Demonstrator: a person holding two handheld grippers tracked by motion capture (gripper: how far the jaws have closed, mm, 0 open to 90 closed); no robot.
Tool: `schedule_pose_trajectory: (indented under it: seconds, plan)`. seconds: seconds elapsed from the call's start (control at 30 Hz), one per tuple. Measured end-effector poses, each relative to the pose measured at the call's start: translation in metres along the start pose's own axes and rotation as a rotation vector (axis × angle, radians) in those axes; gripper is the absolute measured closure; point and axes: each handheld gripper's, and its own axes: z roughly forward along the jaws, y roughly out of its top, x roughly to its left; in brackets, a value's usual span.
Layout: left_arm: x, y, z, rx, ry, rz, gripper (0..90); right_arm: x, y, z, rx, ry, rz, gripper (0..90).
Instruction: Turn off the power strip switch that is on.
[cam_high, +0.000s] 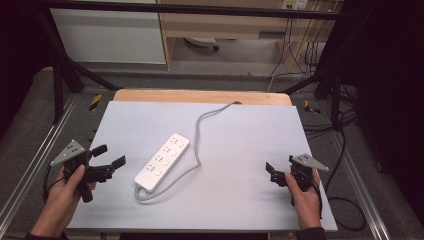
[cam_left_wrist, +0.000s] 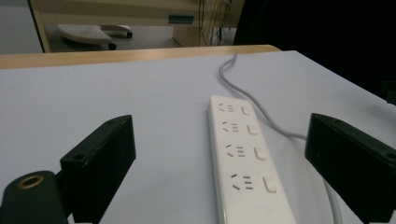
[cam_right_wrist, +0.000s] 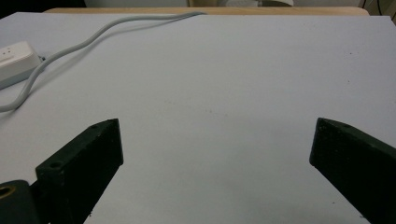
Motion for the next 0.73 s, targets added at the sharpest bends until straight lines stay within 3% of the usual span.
schedule_pose_trajectory:
  seconds: [0.23, 0.5, 0.67, 0.73]
  plan:
    - [0.013, -0.018, -0.009, 0.035, 0.038, 0.004, 8.7, 0.0, 0.0, 0.0, 0.002, -0.001, -0.001, 3.1]
    - [0.02, -0.05, -0.004, 0.079, 0.056, -0.019, 9.8, 0.002, -0.002, 0.003, 0.021, 0.007, -0.011, 2.7]
    - [0.015, -0.062, 0.003, 0.115, 0.04, 0.001, 9.9, 0.003, -0.007, 0.009, 0.071, 0.002, -0.018, 2.4]
    - [0.012, -0.062, 0.006, 0.122, 0.035, 0.001, 10.0, 0.005, -0.011, 0.014, 0.123, -0.005, -0.029, 2.4]
